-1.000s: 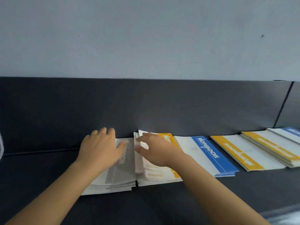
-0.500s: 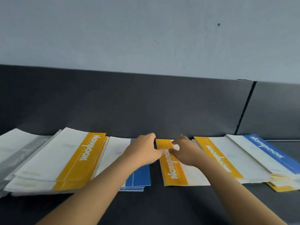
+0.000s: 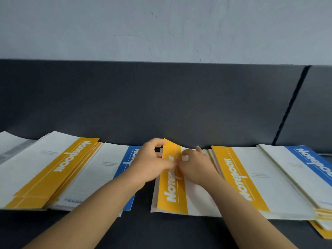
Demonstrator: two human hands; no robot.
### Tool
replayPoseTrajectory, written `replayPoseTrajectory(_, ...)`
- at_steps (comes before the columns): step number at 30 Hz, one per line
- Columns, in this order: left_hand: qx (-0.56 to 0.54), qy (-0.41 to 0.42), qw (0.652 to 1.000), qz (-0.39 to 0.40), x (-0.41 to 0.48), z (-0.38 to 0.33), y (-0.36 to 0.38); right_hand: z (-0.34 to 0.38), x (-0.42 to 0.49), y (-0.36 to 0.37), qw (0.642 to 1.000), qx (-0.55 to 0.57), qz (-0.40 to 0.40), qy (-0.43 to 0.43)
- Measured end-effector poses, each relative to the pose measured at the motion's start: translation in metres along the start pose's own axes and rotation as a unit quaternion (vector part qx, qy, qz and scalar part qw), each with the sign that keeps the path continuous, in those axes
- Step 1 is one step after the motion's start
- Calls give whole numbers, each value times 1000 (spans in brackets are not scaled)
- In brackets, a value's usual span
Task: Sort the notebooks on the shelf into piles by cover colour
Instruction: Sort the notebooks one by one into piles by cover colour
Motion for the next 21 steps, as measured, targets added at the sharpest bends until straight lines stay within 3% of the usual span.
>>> replayPoseTrajectory(3,-136,-40,990,22,-2,-3,-1,-1,0,-8,995,84,-49,-1)
replayPoseTrajectory(6,-155,-54,983,84,-4,-7,6,-2,-3,-15,988,143,-61,18)
replayPoseTrajectory(11,-224,-25,974,10,-4,-14,-19,3,-8,-22,974,209,-81,9)
replayPoseTrajectory(14,-216,-19,976,2,-7,-17,-37,5,-12,-27,940,328,-92,-6)
replayPoseTrajectory(17,-161,-36,984,73,-17,-15,-54,11,-15,-25,918,382,-106,-13)
replayPoseTrajectory(19,-131,-35,979,151,-27,-8,-68,19,-18,-19,926,363,-100,-23)
replayPoseTrajectory(21,-105,-18,979,174,-38,3,-91,39,-23,-12,955,271,-104,-63)
Point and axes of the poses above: each hand's wrist, its own x-axis towards the middle knuckle, its own y-axis out of the palm, z = x × y, the point moved 3 cm from there along x, towards the middle knuckle, and after that the axes turned 12 degrees about x, right-handed, at the moved point
